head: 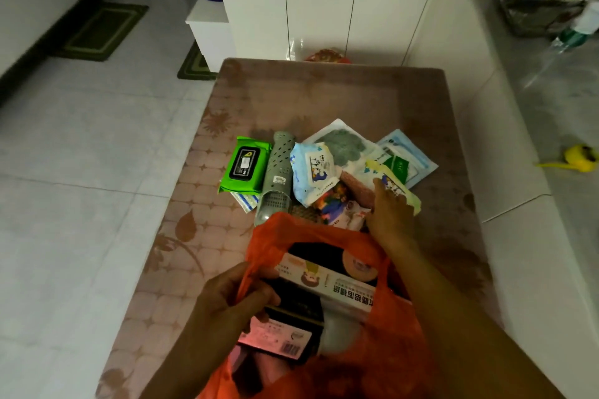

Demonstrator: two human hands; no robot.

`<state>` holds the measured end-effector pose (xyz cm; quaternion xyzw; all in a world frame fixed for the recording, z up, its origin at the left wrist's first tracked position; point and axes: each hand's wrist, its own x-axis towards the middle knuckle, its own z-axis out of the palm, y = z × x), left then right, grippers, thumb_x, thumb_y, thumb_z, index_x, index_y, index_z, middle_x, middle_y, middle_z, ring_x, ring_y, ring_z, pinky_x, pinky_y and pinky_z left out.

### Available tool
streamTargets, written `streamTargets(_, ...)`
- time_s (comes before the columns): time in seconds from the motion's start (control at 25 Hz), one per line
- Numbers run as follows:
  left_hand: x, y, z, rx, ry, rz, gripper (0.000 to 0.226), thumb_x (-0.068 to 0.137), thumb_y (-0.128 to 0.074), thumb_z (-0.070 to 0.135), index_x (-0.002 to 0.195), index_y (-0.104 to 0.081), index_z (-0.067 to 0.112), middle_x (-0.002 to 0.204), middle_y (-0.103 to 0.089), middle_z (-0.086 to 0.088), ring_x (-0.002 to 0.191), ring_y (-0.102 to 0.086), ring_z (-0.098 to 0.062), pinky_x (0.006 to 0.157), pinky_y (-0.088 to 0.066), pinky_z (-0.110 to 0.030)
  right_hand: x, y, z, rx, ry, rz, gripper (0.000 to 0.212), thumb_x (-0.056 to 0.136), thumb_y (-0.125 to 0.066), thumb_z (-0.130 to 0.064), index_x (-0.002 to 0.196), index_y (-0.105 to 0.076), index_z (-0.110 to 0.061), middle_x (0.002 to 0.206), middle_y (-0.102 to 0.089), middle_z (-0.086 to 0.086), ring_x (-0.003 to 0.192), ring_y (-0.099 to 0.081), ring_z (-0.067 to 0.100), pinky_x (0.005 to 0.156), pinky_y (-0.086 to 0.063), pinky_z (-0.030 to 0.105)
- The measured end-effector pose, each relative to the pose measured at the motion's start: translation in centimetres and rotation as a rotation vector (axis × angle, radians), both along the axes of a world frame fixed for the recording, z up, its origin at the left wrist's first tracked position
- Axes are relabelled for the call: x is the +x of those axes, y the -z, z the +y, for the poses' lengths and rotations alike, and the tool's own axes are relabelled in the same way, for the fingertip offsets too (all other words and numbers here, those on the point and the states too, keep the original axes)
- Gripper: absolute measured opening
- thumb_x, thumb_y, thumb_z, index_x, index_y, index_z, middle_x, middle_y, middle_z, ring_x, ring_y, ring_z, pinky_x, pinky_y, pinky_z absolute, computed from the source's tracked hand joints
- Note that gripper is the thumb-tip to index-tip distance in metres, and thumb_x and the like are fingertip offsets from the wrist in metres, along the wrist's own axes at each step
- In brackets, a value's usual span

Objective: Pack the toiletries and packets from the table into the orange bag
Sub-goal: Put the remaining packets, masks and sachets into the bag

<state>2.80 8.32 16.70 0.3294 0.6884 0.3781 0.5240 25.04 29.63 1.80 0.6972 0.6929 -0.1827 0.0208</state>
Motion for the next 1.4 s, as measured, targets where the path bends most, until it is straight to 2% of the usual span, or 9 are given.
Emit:
streamTargets(0.12,0.0,-0.3,-0.2,0.023,0.04,-0.012,0.026,0.087,-0.06,-0.005,0.092,-0.073,0.017,0.076,-0.073,-0.015,0.06,-0.063,-0.019,0.053,-0.046,-0.03,-0.7,-1.0,1.1,0.16,0.024,0.067,0.022,0.085,-0.056,-0.016,0.107,-0.058,-0.013,0.114,-0.061,0.014,0.103,-0.055,0.034,0.085,-0.048,0.047)
streamTargets(0.24,-0.4,-0.4,0.2,0.078,-0.05,-0.049,0.021,0.089,-0.057,-0.001,0.091,-0.072,0.014,0.077,-0.072,-0.015,0.058,-0.065,-0.018,0.048,-0.048,-0.02,1.4,-6.4,-1.9,0.308,0.28,0.579,0.01,0.093,-0.052,-0.029,0.097,-0.057,-0.022,0.098,-0.062,0.0,0.084,-0.062,0.015,0.072,-0.056,0.041)
streamTargets(0.4,-0.9,0.6,0.4,0.124,-0.157,-0.159,0.022,0.094,-0.049,0.01,0.1,-0.07,0.012,0.077,-0.069,-0.017,0.059,-0.059,-0.023,0.046,-0.046,-0.021,3.3,-11.8,-11.3,-0.114,0.393,1.134,0.019,0.09,-0.061,-0.015,0.103,-0.068,-0.028,0.096,-0.071,-0.012,0.082,-0.069,0.004,0.062,-0.053,0.023)
streamTargets(0.56,0.3,1.0,0.3,0.144,-0.153,-0.221,0.025,0.093,-0.05,0.02,0.11,-0.068,0.016,0.076,-0.07,-0.02,0.059,-0.059,-0.027,0.054,-0.046,-0.032,-0.4,-8.0,-15.7,-0.5,0.38,1.001,0.012,0.084,-0.07,-0.014,0.092,-0.067,-0.023,0.089,-0.072,0.005,0.071,-0.07,0.015,0.056,-0.054,0.035)
streamTargets(0.72,1.3,1.1,0.4,0.186,-0.186,-0.232,0.024,0.09,-0.052,0.016,0.109,-0.068,0.015,0.073,-0.069,-0.019,0.055,-0.059,-0.023,0.048,-0.047,-0.023,-1.8,-6.5,-13.7,0.041,0.105,0.441,0.02,0.087,-0.057,-0.047,0.084,-0.052,-0.029,0.08,-0.064,-0.01,0.067,-0.06,0.009,0.056,-0.048,0.031)
streamTargets(0.84,1.3,1.7,0.5,0.168,-0.218,-0.19,0.023,0.094,-0.05,0.008,0.105,-0.069,0.013,0.071,-0.068,-0.016,0.057,-0.057,-0.025,0.048,-0.043,-0.026,-1.0,-6.7,-8.6,0.151,0.086,0.546,0.012,0.09,-0.056,-0.035,0.095,-0.058,-0.024,0.09,-0.067,-0.005,0.079,-0.063,0.014,0.068,-0.054,0.039)
streamTargets(1.0,1.2,1.9,0.4,0.145,-0.212,-0.165,0.024,0.093,-0.052,0.007,0.095,-0.074,0.017,0.072,-0.069,-0.017,0.06,-0.057,-0.028,0.054,-0.042,-0.032,-1.0,-2.8,-1.6,-0.121,0.068,0.365,0.041,0.087,-0.059,-0.034,0.124,-0.05,-0.02,0.123,-0.061,0.005,0.106,-0.06,0.025,0.085,-0.049,0.039)
streamTargets(1.2,0.8,2.0,0.1,0.127,-0.233,-0.132,0.022,0.093,-0.051,0.007,0.095,-0.073,0.012,0.073,-0.07,-0.018,0.063,-0.059,-0.032,0.059,-0.044,-0.035,-0.7,2.4,0.9,-0.31,0.331,0.367,0.061,0.084,-0.064,-0.037,0.134,-0.047,-0.008,0.131,-0.056,0.015,0.113,-0.056,0.032,0.087,-0.045,0.034)
streamTargets(1.4,0.2,2.0,0.2,0.108,-0.231,-0.123,0.025,0.094,-0.05,0.007,0.093,-0.074,0.015,0.075,-0.07,-0.018,0.065,-0.06,-0.032,0.06,-0.045,-0.036,-0.9,3.0,1.0,-0.147,0.305,0.451,0.015,0.092,-0.056,-0.018,0.099,-0.06,-0.006,0.104,-0.066,0.017,0.083,-0.057,0.025,0.069,-0.04,0.031)
